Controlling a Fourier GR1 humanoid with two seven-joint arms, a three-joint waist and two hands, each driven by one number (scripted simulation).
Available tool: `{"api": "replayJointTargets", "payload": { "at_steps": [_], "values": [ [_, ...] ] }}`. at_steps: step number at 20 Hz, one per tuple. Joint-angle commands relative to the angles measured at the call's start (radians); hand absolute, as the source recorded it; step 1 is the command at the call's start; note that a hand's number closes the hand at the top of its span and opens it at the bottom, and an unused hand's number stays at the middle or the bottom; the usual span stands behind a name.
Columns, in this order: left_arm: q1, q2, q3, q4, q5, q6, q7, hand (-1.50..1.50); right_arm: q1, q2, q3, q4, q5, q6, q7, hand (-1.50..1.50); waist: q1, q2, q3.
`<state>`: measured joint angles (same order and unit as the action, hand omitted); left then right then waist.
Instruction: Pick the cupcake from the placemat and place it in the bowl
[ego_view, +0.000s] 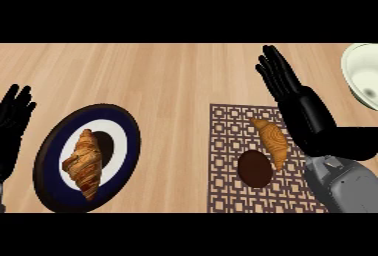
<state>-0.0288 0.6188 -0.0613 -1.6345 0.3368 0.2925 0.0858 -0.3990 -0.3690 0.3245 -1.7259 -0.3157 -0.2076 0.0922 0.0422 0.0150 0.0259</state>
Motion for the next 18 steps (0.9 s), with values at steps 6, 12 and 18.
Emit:
{"api": "replayJointTargets", "payload": {
  "at_steps": [6, 12, 18],
  "values": [
    [-0.092, -0.174, -0.165, -0.016, -0.06, 0.018, -0.041, 0.0, 0.136, -0.04, 0.358, 0.062, 0.165, 0.143, 0.115, 1.5, -0.066, -0.011, -0.028],
    [-0.038, -0.252, -0.216, 0.027, -0.076, 0.041, -0.069, 0.0, 0.383, 0.073, 0.227, -0.036, 0.349, -0.305, -0.204, -1.5, -0.103, -0.02, -0.023],
    [-0.112, -0.318, -0.246, 0.103, -0.116, 0.021, -0.069, 0.0, 0.557, 0.026, 0.277, -0.202, 0.49, -0.381, -0.345, -1.5, -0.059, -0.017, -0.026]
  ]
}}
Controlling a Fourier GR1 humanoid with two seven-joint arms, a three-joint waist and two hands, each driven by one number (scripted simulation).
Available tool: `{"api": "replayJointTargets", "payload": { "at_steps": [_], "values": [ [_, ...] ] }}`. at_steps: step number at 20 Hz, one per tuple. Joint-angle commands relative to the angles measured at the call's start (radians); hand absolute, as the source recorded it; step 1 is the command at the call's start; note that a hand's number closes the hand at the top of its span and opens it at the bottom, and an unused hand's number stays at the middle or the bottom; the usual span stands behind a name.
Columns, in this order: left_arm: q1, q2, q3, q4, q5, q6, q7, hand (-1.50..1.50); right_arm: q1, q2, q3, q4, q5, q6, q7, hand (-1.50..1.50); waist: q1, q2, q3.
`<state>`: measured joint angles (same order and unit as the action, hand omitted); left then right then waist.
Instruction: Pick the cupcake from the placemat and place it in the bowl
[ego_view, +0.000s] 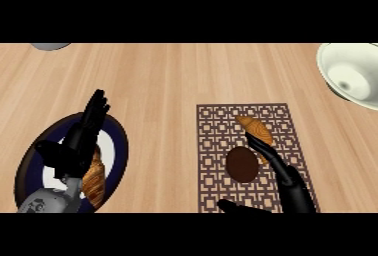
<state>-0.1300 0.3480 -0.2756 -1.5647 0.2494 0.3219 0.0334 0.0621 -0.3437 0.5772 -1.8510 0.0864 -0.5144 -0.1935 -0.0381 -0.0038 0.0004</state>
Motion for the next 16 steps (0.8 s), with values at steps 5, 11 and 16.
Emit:
{"api": "replayJointTargets", "payload": {
  "at_steps": [5, 11, 16],
  "values": [
    [-0.024, -0.063, -0.023, 0.023, -0.042, 0.001, -0.001, 0.0, 0.096, -0.156, -0.059, -0.283, 0.241, -0.057, 0.334, -1.5, 0.021, -0.001, -0.003],
    [-0.061, -0.064, 0.002, 0.055, -0.053, -0.037, 0.0, 0.0, -0.082, -0.138, -0.088, -0.404, 0.322, 0.115, 0.781, -1.5, 0.037, 0.003, -0.003],
    [-0.045, -0.047, 0.001, -0.047, -0.063, -0.016, 0.09, 0.0, -0.121, -0.165, -0.07, -0.35, 0.28, 0.25, 0.941, -1.5, 0.049, 0.001, -0.002]
  ]
}}
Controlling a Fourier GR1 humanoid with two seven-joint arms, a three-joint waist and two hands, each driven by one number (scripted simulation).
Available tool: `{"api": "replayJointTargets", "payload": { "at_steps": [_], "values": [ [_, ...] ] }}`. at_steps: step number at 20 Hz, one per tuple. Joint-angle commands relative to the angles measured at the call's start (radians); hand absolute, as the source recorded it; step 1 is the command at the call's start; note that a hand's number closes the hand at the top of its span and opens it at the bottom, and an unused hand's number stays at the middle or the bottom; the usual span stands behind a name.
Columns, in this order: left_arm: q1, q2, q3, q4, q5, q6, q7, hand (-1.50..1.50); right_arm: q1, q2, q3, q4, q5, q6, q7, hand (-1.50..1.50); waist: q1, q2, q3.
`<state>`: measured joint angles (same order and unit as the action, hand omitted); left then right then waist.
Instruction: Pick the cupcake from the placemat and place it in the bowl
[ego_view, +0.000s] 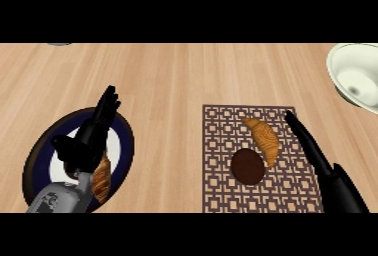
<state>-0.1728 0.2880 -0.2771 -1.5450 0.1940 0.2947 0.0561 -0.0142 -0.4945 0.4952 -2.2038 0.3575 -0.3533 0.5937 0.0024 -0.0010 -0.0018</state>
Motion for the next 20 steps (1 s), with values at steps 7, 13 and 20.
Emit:
{"api": "replayJointTargets", "payload": {
  "at_steps": [7, 13, 20],
  "values": [
    [-0.011, -0.03, 0.036, 0.046, -0.021, -0.049, -0.025, 0.0, -0.076, 0.042, 0.021, 0.101, -0.027, 0.211, 0.225, -1.5, -0.003, 0.001, 0.001],
    [0.029, -0.046, 0.082, -0.025, -0.059, -0.078, 0.021, 0.0, -0.015, 0.103, -0.049, 0.115, -0.055, 0.3, 0.137, -1.5, -0.003, 0.0, 0.002],
    [-0.015, -0.05, 0.143, 0.021, -0.06, -0.122, 0.026, 0.0, 0.134, 0.095, -0.133, 0.137, -0.132, 0.322, -0.101, -1.5, -0.007, 0.0, 0.002]
  ]
}}
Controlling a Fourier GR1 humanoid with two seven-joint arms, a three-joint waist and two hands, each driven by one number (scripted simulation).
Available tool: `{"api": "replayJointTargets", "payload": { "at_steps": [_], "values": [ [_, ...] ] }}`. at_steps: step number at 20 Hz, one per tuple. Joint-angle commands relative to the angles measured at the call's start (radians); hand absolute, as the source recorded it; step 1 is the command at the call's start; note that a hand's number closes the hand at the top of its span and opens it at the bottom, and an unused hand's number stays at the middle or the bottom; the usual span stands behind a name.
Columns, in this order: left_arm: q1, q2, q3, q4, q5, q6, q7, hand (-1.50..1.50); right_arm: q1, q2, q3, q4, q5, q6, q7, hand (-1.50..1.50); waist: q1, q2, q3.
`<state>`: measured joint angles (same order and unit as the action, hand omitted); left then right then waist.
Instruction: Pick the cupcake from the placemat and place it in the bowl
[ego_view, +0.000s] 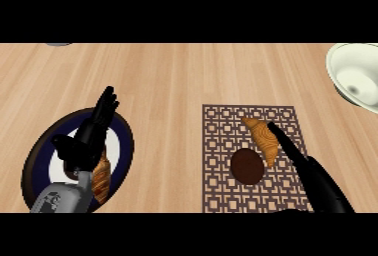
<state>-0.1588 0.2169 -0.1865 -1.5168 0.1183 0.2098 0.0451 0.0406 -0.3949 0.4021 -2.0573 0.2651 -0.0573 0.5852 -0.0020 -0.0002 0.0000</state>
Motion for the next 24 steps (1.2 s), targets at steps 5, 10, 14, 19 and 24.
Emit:
{"api": "replayJointTargets", "payload": {
  "at_steps": [5, 10, 14, 19, 24],
  "values": [
    [0.023, -0.038, 0.02, -0.007, -0.045, -0.036, -0.003, 0.0, 0.067, 0.104, -0.009, -0.026, -0.003, 0.019, -0.079, -1.5, 0.0, -0.001, 0.0],
    [-0.01, -0.074, 0.039, 0.064, -0.072, -0.038, -0.03, 0.0, 0.013, 0.158, -0.056, 0.083, -0.041, 0.048, -0.102, -1.5, 0.001, 0.001, 0.0],
    [0.005, -0.063, 0.059, -0.033, -0.078, -0.06, 0.042, 0.0, 0.129, 0.165, -0.051, 0.074, -0.026, 0.046, -0.18, -1.5, 0.0, -0.001, 0.0],
    [0.027, -0.052, 0.094, -0.049, -0.07, -0.101, 0.044, 0.0, 0.147, 0.202, -0.034, 0.145, -0.013, 0.052, -0.243, -1.5, 0.001, -0.001, 0.0],
    [-0.031, -0.093, 0.111, -0.027, -0.089, -0.089, 0.073, 0.0, 0.108, 0.251, -0.064, 0.254, 0.016, 0.025, -0.309, -1.5, 0.0, 0.0, 0.0]
  ]
}}
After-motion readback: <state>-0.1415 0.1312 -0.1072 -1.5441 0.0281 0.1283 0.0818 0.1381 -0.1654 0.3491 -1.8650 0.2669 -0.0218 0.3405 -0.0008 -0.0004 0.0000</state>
